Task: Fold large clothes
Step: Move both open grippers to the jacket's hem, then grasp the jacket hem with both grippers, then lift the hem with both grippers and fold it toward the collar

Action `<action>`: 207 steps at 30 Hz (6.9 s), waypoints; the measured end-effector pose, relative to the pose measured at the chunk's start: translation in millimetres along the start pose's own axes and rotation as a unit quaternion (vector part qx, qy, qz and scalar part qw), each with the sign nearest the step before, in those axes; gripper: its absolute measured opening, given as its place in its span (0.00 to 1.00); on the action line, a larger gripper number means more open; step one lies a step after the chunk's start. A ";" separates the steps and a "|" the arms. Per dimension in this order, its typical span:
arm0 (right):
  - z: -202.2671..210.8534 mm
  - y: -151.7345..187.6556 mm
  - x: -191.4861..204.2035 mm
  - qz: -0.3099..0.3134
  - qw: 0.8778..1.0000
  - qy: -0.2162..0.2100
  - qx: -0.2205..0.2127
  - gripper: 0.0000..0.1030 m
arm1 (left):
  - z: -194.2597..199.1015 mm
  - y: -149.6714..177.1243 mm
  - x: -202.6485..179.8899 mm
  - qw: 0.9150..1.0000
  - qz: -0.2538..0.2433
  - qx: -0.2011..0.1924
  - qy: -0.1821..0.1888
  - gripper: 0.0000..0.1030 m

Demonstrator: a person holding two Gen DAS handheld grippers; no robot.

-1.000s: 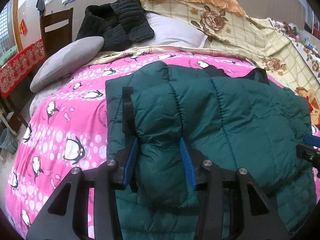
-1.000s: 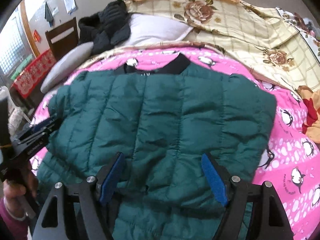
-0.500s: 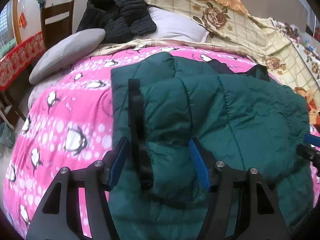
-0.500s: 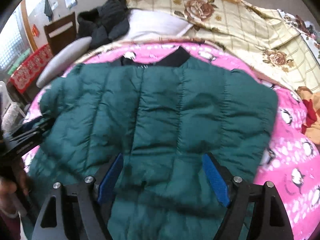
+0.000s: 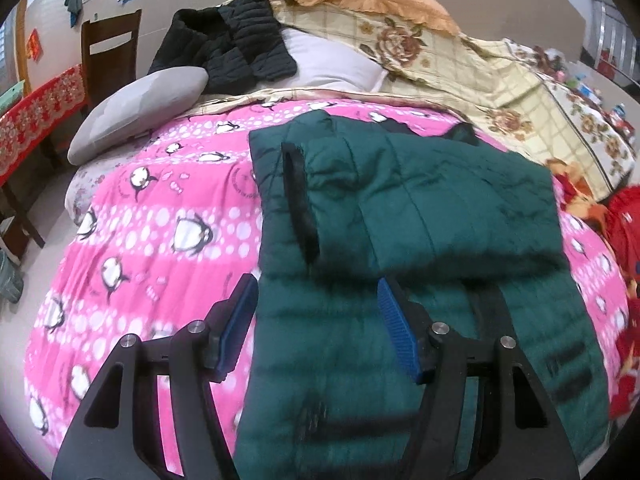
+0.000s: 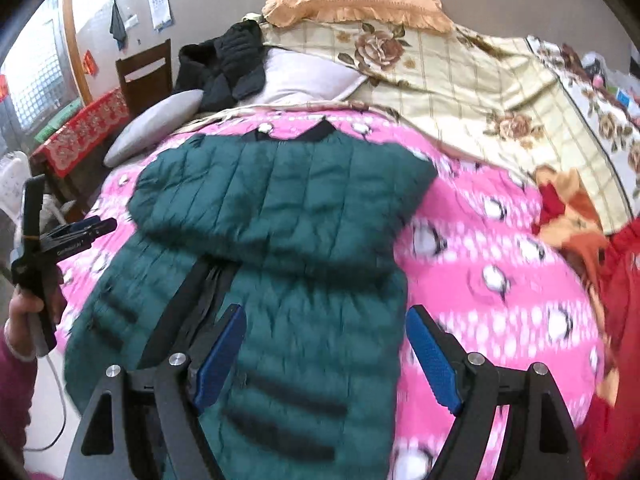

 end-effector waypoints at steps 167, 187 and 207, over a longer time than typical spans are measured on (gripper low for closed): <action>-156.7 -179.6 -103.4 -0.160 0.984 -0.025 -0.070 0.20 | -100.5 -153.1 42.3 0.996 0.061 -0.057 -0.020 0.16; -184.9 -185.4 -102.7 -0.156 0.987 -0.005 -0.045 0.20 | -134.0 -151.3 41.6 0.997 0.055 -0.035 -0.045 0.17; -209.7 -193.7 -97.7 -0.149 0.989 0.017 -0.016 0.22 | -159.0 -151.9 45.3 0.996 0.072 -0.019 -0.055 0.17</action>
Point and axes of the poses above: each gripper's, at about its wrist camera, not at the fingertips, and z roughly against the way its jaws point, x to its left, y to its underside, the point moved 3 cm from there along -z, roughly the way its jaws point, and after that the axes turned 3 degrees about y, right-handed, at the moved point
